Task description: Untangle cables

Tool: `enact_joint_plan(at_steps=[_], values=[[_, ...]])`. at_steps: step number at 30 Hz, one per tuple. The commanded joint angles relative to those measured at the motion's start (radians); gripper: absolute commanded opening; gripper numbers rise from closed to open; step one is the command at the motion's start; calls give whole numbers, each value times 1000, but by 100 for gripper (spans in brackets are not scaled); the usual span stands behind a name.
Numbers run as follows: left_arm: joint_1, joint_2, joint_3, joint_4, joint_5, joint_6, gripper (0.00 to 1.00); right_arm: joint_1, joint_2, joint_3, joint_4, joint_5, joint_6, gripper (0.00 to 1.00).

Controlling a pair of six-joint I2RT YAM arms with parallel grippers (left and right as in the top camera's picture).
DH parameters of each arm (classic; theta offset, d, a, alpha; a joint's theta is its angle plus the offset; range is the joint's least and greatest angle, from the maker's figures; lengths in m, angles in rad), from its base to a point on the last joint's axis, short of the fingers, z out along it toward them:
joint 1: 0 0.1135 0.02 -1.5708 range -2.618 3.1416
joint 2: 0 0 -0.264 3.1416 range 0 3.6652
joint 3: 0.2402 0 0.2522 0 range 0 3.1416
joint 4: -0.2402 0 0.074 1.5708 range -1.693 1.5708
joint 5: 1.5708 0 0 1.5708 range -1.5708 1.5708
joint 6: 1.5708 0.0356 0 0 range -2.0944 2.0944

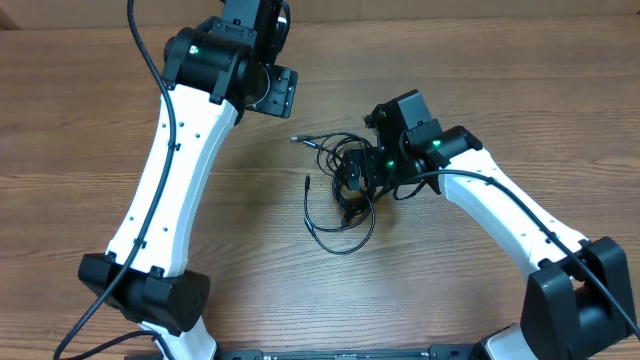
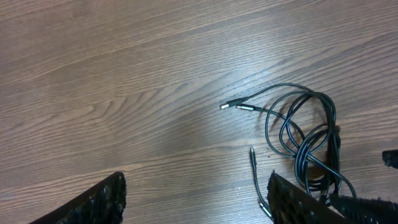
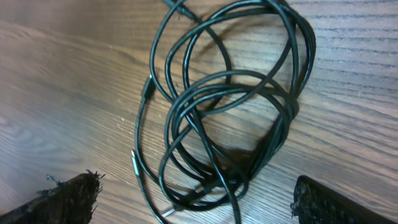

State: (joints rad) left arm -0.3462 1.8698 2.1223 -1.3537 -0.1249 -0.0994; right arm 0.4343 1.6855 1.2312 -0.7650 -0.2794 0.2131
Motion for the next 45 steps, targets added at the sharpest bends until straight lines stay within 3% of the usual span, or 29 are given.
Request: enact_joint_plan(at_steps=[1, 6, 9, 13, 33, 39, 45], values=[[1, 19, 6, 11, -14, -13, 75, 3, 27, -1, -5, 16, -77, 100], [11, 32, 6, 35, -13, -14, 82, 3, 61, -2, -3, 16, -85, 100], [18, 39, 6, 39, -13, -14, 93, 6, 92, -2, 9, 7, -97, 100], [23, 48, 6, 49, -13, -13, 100, 28, 129, -2, 45, -10, -142, 100], [46, 87, 6, 48, -13, -13, 99, 129, 191, -40, 157, 18, -131, 98], [53, 87, 6, 47, -13, -13, 100, 129, 191, -111, 248, 72, -71, 89], [53, 87, 6, 43, -12, -13, 100, 129, 191, -121, 268, 113, -56, 66]])
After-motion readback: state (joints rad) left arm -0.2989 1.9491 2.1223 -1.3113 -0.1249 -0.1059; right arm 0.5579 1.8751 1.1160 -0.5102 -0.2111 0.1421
